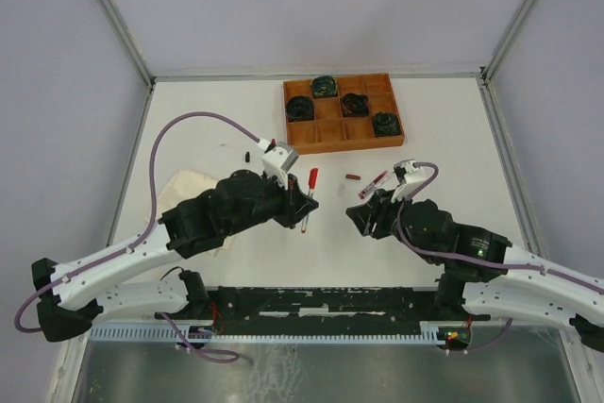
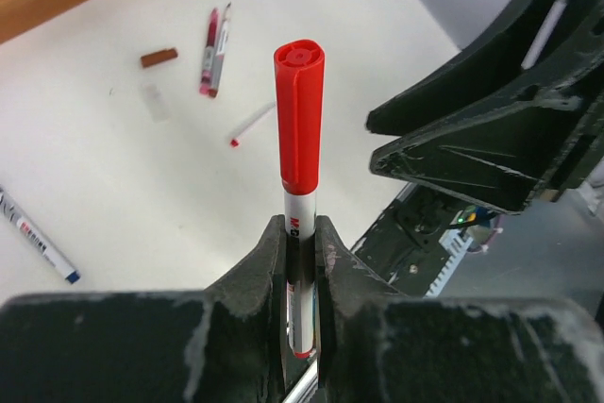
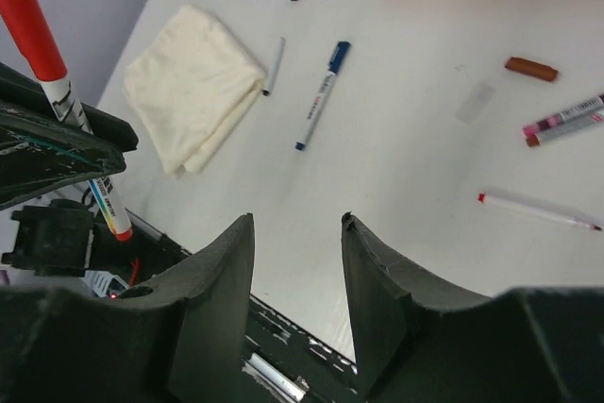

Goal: Insert the pens into the pen caps
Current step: Press the pen cap onto the pen, then place the pen at the center of the board.

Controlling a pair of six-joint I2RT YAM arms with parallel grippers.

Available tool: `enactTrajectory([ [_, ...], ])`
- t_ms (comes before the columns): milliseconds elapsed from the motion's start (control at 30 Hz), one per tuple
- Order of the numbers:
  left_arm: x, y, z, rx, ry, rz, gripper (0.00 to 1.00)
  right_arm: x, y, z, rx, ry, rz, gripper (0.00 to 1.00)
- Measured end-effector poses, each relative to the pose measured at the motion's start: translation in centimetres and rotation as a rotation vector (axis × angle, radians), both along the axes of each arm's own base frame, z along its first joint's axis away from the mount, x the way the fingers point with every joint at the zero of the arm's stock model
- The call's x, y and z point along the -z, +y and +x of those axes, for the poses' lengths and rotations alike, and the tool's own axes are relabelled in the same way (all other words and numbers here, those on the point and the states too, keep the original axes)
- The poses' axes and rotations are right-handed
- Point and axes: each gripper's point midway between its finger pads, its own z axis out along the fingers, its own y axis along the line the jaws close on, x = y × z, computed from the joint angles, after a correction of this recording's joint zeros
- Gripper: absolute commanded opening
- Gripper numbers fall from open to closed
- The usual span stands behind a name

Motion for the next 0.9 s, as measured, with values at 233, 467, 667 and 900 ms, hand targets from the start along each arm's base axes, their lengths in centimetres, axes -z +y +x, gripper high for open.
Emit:
enactTrajectory([
  [233, 5.5, 0.0, 2.1, -0.110, 0.079, 0.166, 0.03, 4.0, -1.6, 0.6, 0.100, 0.084, -0.129, 0.50],
  [467, 10.4, 0.5, 5.1, -0.258, 0.146, 0.297, 0.03, 7.4, -2.4, 0.6, 0.160, 0.162, -0.246, 0.50],
  [667, 15.4, 1.8, 7.9, -0.387, 0.243, 0.400, 0.03, 7.7, -2.5, 0.6, 0.198, 0.198, -0.220, 0.50],
  [900, 20.2, 3.2, 10.4, -0.492, 0.359, 0.487, 0.03, 8.5, -2.8, 0.4, 0.231, 0.238, -0.190, 0.50],
])
